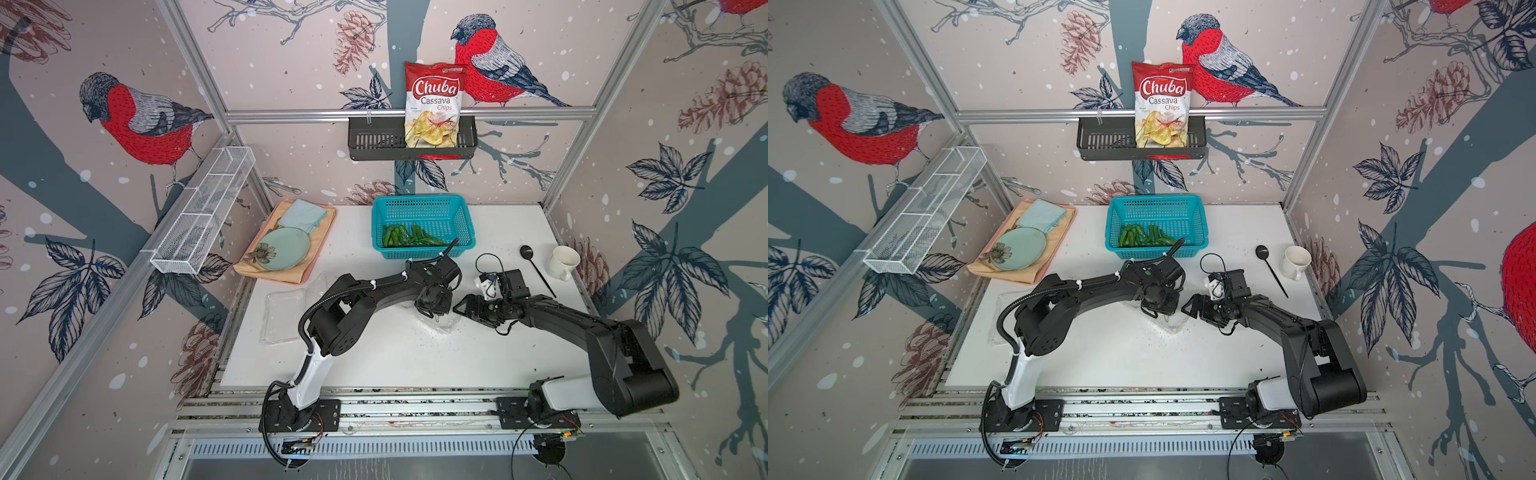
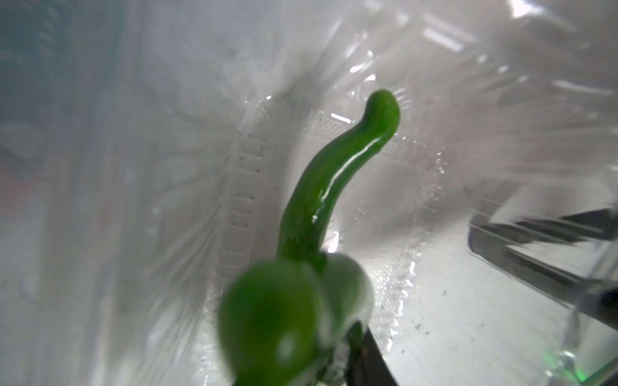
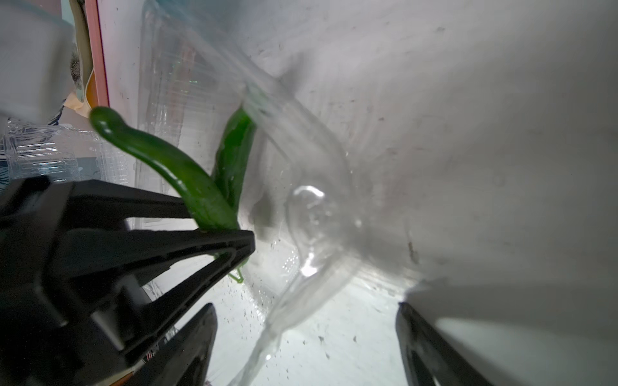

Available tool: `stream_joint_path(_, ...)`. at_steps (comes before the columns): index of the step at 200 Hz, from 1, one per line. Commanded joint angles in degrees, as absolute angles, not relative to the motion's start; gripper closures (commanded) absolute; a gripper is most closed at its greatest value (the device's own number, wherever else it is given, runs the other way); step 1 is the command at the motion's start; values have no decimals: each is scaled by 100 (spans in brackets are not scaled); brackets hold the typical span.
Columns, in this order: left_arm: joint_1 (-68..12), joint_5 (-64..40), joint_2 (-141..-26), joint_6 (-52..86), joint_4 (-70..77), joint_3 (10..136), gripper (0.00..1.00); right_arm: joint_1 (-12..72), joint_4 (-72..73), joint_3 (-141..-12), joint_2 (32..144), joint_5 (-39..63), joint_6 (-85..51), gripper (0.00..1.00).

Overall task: Take small green peppers out of containers
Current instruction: Pick up the green pepper from the packing box, then place the green pepper in the basket.

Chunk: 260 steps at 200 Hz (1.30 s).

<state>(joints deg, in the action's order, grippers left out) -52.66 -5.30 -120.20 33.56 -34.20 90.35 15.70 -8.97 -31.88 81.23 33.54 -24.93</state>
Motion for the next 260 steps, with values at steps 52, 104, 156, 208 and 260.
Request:
stream_joint_path(52,-5174,269,-11154,2859,-4336,9529,78,1536,-1615,-3207,8461,2712,-2573,16)
stream_joint_path(104,-4409,940,-11976,2013,-4831,11911,78,1507,-1687,-3270,8575,2676,-2505,16)
stream_joint_path(156,-3428,349,-13577,1746,-4379,14159,78,1507,-1765,-3304,8692,2687,-2430,16)
stream_joint_path(208,-2886,-419,-14037,2035,-3308,13101,79,1514,-1864,-3313,8758,2665,-2347,16)
stream_joint_path(260,-2830,-500,-14308,2107,-3490,12968,34,1514,-1898,-3383,8866,2653,-2311,15)
